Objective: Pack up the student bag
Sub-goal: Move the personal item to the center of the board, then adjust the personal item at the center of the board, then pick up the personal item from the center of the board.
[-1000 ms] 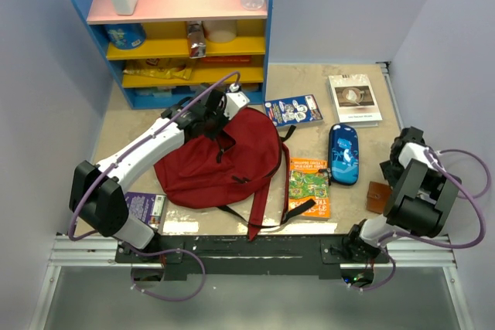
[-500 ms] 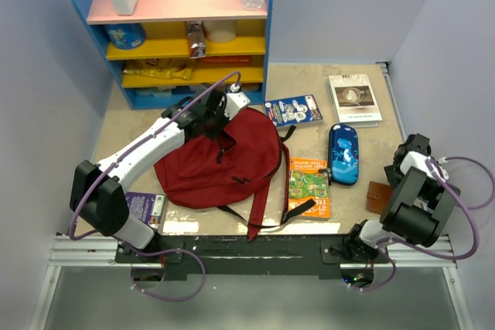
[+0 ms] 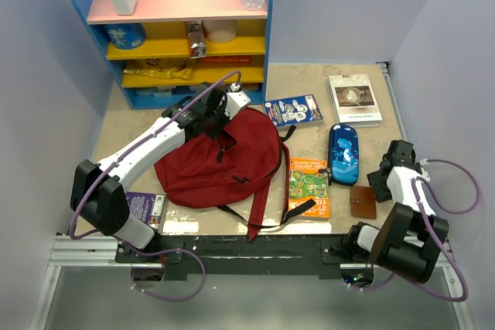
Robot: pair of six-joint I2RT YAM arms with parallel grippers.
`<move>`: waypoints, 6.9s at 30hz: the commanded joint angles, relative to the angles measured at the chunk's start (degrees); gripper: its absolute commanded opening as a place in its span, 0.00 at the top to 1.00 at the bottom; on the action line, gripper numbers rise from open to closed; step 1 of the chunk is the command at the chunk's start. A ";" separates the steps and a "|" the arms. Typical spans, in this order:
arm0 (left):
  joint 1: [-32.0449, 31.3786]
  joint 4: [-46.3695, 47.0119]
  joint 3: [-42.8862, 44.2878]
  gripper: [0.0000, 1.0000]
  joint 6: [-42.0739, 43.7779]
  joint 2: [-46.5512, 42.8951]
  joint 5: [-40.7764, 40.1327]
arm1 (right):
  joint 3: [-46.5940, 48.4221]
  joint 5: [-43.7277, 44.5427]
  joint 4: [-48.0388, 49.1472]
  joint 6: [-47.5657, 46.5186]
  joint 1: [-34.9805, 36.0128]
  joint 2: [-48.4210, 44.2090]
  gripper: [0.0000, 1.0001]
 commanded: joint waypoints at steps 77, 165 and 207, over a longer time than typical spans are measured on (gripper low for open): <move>5.33 12.02 -9.09 1.00 1.22 -9.96 1.64 | 26.32 10.09 -2.17 7.01 32.74 20.10 0.68; 5.77 7.36 -6.45 1.00 6.41 -13.21 2.51 | 14.28 6.92 -4.55 27.13 68.68 10.56 0.58; 5.68 4.72 -5.40 1.00 6.41 -11.46 3.57 | -10.85 5.88 20.74 32.58 61.38 0.25 0.30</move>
